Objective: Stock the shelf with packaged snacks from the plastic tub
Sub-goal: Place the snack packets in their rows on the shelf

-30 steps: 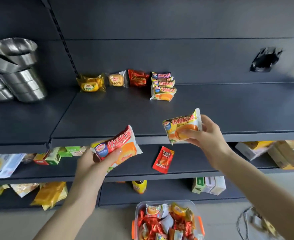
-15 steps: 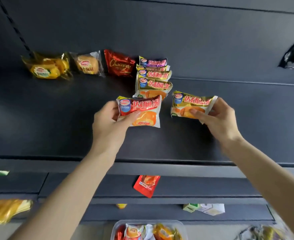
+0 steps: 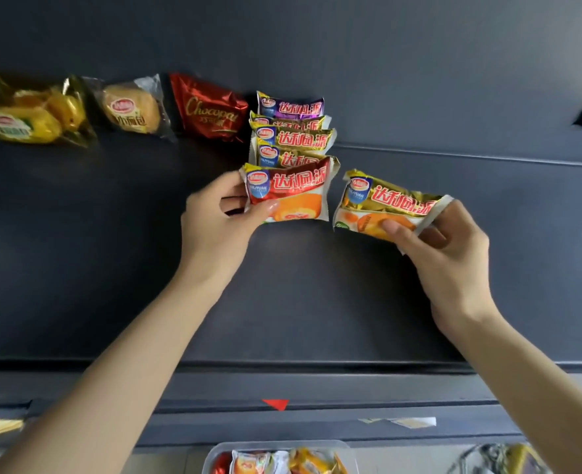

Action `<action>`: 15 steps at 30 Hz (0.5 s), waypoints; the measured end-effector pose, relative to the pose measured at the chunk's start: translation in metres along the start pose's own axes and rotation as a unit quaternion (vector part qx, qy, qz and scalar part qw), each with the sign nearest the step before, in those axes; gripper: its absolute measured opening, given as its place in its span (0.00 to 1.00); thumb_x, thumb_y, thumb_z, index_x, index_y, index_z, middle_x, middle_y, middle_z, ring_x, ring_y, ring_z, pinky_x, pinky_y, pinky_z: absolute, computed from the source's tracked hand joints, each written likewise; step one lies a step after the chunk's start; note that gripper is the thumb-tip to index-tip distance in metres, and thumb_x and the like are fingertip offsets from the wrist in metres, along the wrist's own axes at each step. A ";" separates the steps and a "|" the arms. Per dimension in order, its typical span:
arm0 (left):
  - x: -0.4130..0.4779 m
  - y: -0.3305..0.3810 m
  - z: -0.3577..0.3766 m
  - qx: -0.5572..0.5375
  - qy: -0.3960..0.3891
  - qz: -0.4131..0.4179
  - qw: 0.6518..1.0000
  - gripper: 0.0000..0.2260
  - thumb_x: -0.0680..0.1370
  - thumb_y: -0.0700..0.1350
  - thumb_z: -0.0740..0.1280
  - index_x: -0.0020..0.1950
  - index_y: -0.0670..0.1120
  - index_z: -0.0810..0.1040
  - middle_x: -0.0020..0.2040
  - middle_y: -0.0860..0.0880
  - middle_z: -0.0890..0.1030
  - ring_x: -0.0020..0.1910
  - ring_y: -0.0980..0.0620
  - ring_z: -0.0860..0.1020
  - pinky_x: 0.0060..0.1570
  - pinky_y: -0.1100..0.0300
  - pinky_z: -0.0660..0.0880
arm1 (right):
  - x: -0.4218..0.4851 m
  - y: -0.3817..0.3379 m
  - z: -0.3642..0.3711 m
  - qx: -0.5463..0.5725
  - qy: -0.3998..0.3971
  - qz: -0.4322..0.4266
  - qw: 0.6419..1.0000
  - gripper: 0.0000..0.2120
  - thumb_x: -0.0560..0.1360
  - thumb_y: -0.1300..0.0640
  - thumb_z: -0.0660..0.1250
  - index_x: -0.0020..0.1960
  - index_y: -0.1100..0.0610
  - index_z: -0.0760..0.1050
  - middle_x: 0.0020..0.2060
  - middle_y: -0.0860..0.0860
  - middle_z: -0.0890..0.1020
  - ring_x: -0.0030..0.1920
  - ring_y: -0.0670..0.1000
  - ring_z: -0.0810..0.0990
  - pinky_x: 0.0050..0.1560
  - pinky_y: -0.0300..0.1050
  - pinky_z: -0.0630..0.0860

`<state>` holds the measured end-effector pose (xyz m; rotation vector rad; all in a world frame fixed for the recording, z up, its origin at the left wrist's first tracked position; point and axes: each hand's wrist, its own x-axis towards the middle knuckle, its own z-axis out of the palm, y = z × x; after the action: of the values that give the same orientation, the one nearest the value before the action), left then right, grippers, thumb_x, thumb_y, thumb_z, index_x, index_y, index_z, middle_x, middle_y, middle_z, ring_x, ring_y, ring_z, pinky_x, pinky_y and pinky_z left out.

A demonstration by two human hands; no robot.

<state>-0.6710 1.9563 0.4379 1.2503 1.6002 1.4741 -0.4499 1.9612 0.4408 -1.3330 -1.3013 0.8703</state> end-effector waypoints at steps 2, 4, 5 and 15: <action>0.000 -0.001 0.000 -0.011 0.000 0.009 1.000 0.13 0.73 0.38 0.73 0.53 0.51 0.80 0.47 0.60 0.82 0.47 0.67 0.80 0.44 0.73 0.75 | 0.000 0.000 0.000 0.003 -0.004 0.007 1.000 0.13 0.68 0.56 0.75 0.50 0.53 0.76 0.47 0.46 0.85 0.48 0.45 0.84 0.51 0.43 0.80; 0.000 -0.001 0.001 -0.022 0.002 0.015 1.000 0.13 0.73 0.37 0.73 0.54 0.51 0.79 0.47 0.60 0.82 0.48 0.66 0.80 0.45 0.74 0.74 | 0.001 0.000 -0.001 0.007 -0.005 0.012 1.000 0.14 0.68 0.56 0.75 0.51 0.54 0.76 0.48 0.47 0.85 0.49 0.45 0.84 0.50 0.42 0.79; 0.000 -0.002 0.001 -0.025 0.003 0.017 1.000 0.14 0.73 0.36 0.73 0.54 0.51 0.79 0.48 0.59 0.82 0.49 0.66 0.80 0.47 0.73 0.74 | 0.001 0.000 -0.001 0.007 -0.005 0.013 1.000 0.14 0.67 0.56 0.75 0.51 0.54 0.76 0.48 0.47 0.85 0.49 0.45 0.84 0.50 0.42 0.79; 0.001 -0.002 0.002 -0.046 -0.012 0.021 0.999 0.15 0.73 0.38 0.73 0.54 0.56 0.77 0.50 0.60 0.82 0.52 0.66 0.79 0.52 0.73 0.74 | 0.007 0.001 -0.002 0.073 0.032 0.033 0.996 0.14 0.69 0.58 0.74 0.53 0.57 0.76 0.48 0.50 0.85 0.51 0.49 0.83 0.51 0.44 0.78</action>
<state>-0.6697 1.9585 0.4354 1.2502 1.4817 1.5358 -0.4467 1.9679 0.4418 -1.2840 -1.1286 0.9421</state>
